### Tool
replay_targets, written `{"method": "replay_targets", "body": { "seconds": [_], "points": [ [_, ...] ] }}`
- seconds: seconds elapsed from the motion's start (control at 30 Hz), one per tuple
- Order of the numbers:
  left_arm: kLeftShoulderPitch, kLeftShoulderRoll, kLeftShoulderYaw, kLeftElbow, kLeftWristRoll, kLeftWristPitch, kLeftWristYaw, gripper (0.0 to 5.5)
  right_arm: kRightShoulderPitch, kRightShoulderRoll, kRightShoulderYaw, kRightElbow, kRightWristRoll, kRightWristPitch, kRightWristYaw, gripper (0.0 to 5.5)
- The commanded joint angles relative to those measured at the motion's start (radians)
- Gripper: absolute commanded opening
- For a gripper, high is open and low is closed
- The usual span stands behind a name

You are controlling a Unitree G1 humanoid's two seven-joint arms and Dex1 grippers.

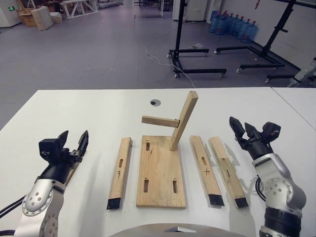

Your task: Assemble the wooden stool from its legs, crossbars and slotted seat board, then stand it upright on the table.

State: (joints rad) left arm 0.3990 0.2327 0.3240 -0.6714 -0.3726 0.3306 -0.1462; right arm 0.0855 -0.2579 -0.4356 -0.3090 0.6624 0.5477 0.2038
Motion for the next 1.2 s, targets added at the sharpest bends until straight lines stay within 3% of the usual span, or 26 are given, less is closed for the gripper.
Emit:
{"method": "replay_targets", "body": {
  "seconds": [0.03,0.27,0.57,1.0,1.2],
  "points": [
    [0.038,-0.044,-0.015,-0.042,0.080,0.020,0.089,3.31,0.149,-0.072,0.081,-0.173,-0.012,0.112,0.031,4.18],
    [0.072,-0.090,-0.081,-0.049,0.171,0.012,0.134,3.31,0.311,-0.181,0.095,-0.251,-0.046,0.196,0.093,4.18],
    [0.009,-0.077,-0.131,-0.010,0.192,0.024,0.102,3.31,0.402,-0.241,0.234,-0.151,-0.197,0.240,0.104,4.18],
    [-0.091,-0.087,-0.163,0.058,0.197,0.014,0.089,3.31,0.314,-0.239,0.224,-0.022,-0.183,0.313,0.145,2.04],
    [-0.120,-0.095,-0.142,0.059,0.178,-0.004,0.090,3.31,0.126,-0.230,0.198,0.139,-0.180,0.181,0.218,2.01]
  ]
}}
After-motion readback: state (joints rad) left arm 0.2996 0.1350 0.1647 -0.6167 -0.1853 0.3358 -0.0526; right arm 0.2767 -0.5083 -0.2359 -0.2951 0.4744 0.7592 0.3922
